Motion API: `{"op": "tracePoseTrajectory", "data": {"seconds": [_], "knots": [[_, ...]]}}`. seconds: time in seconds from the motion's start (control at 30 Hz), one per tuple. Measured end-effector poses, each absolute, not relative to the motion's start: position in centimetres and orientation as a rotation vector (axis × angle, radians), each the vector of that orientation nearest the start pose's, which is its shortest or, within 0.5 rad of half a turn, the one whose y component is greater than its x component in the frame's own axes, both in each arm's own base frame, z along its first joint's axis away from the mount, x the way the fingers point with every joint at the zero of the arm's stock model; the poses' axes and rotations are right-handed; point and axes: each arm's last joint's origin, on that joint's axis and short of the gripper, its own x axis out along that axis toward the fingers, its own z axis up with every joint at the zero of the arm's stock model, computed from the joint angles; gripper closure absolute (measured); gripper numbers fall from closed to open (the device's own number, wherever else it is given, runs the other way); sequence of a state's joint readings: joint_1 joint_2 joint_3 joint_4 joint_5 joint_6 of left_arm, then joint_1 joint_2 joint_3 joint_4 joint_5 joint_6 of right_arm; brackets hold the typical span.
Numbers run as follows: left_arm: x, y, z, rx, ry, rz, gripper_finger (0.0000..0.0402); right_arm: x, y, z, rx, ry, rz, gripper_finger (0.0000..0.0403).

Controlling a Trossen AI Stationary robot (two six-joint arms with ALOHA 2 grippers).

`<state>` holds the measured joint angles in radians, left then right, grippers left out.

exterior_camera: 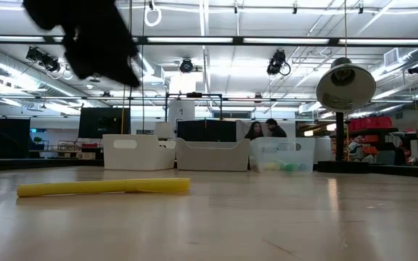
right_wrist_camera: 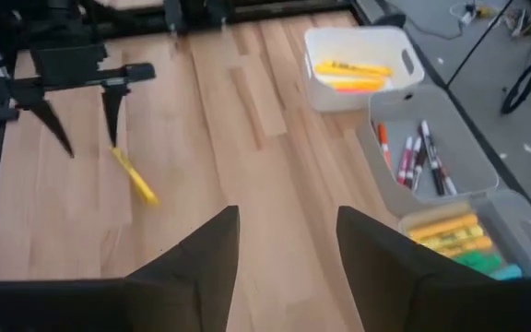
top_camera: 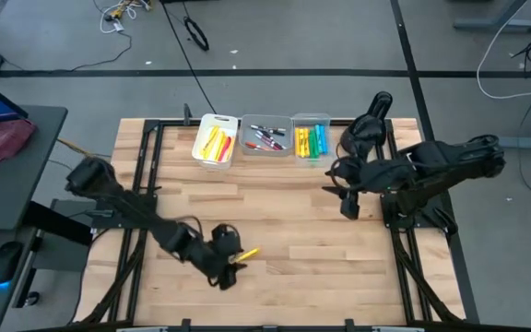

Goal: Pick & Place Markers
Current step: Put the yellow pen into the white bin

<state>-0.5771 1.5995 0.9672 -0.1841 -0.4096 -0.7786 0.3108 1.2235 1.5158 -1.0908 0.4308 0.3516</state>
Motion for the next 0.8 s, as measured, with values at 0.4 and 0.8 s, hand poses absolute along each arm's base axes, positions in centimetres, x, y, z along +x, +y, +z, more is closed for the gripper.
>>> {"op": "tracePoseTrajectory", "data": {"seconds": [0.4,0.8], "knots": [[28.8,-18.1,13.2,-0.331,0.791,0.352,0.0184,19.8,6.1,41.0,0.018,0.756,-0.209,0.0218],[28.5,-18.1,10.3,-0.225,0.908,0.369,0.0264,19.8,6.0,41.0,0.049,0.738,-0.262,0.0218]]}}
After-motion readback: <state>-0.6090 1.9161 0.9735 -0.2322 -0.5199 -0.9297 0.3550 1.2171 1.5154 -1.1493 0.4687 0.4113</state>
